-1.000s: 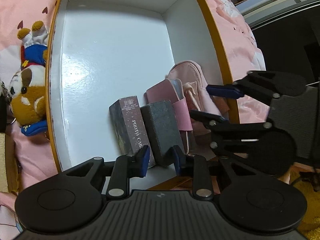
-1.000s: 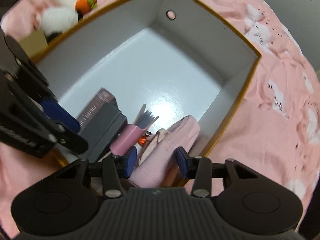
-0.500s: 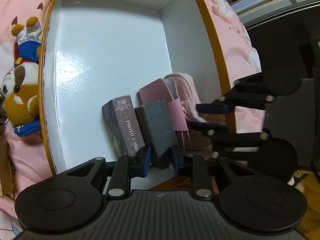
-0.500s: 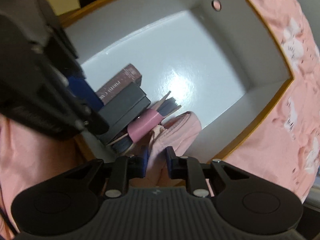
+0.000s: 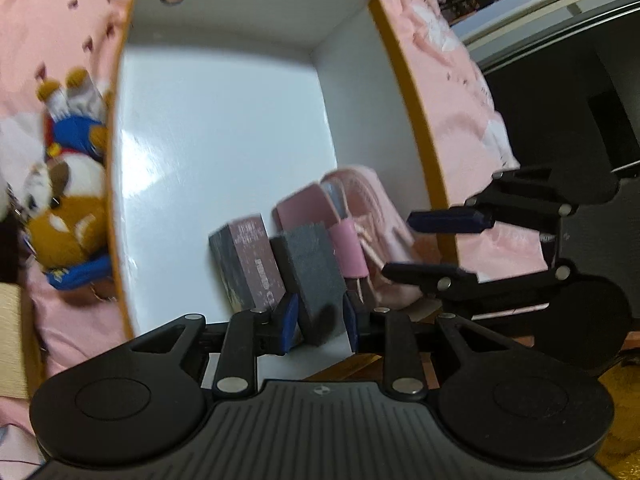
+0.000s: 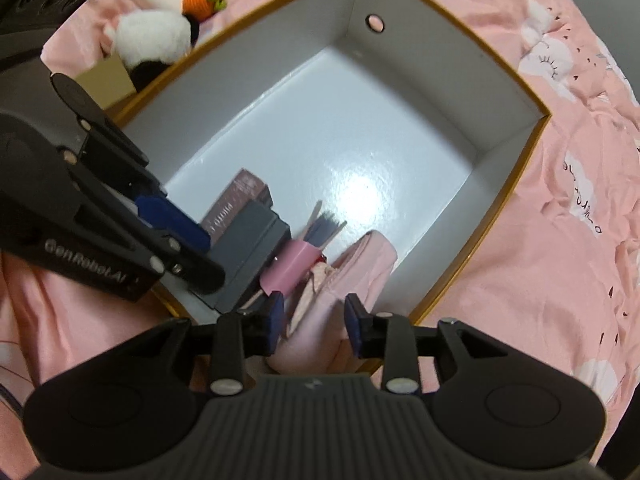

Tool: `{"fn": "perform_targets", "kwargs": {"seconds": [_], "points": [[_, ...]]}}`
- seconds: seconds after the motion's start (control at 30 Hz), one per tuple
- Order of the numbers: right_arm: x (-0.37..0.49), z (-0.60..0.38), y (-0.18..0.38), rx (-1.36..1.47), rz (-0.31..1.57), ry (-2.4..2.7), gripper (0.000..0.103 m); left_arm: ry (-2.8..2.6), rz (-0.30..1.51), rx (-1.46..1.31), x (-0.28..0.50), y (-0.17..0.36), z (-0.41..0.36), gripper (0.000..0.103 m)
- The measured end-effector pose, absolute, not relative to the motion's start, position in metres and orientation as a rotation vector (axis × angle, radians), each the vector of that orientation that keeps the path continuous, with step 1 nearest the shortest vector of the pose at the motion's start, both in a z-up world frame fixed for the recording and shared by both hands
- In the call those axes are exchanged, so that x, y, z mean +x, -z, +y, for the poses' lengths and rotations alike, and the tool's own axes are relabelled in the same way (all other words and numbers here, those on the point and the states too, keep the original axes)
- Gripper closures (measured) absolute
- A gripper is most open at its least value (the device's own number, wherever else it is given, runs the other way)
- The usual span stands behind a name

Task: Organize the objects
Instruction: 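Lift the left gripper out of the orange box toward the plush toys, then lower the right gripper onto the small gold box and grasp it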

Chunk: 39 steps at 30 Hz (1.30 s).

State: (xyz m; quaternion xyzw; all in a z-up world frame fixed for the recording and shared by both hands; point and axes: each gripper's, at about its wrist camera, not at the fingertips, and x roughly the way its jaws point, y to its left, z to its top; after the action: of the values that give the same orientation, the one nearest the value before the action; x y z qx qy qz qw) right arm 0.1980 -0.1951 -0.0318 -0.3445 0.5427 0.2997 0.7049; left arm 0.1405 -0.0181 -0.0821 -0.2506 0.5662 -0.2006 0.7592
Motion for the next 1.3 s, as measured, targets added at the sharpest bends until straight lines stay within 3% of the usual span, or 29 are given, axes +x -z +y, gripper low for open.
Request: {"fn": "perform_targets", "kwargs": {"seconds": [0.13, 0.27, 0.33, 0.8, 1.13, 1.23, 1.3], "points": [[0.19, -0.184, 0.024, -0.674, 1.155, -0.729, 0.065, 0.394, 1.1, -0.535, 0.134, 0.05, 0.004, 0.072], [0.188, -0.15, 0.032, -0.697, 1.087, -0.798, 0.052, 0.267, 0.991, -0.481, 0.127, 0.025, 0.028, 0.072], [0.187, -0.135, 0.041, -0.731, 1.066, -0.824, 0.052, 0.222, 0.969, -0.464, 0.122, 0.02, 0.037, 0.072], [0.191, -0.093, 0.1, -1.057, 1.138, -0.886, 0.055, 0.082, 0.978, -0.54, 0.105, 0.034, 0.096, 0.072], [0.194, -0.103, 0.1, -0.99, 1.187, -0.779, 0.053, 0.033, 1.007, -0.504, 0.099, 0.033, 0.106, 0.072], [0.193, -0.108, 0.089, -0.92, 1.162, -0.775, 0.047, 0.019, 1.0, -0.504, 0.093, 0.029, 0.111, 0.069], [0.193, -0.115, 0.079, -0.849, 1.138, -0.755, 0.033, 0.001, 1.0, -0.504, 0.09, 0.027, 0.115, 0.068]]}}
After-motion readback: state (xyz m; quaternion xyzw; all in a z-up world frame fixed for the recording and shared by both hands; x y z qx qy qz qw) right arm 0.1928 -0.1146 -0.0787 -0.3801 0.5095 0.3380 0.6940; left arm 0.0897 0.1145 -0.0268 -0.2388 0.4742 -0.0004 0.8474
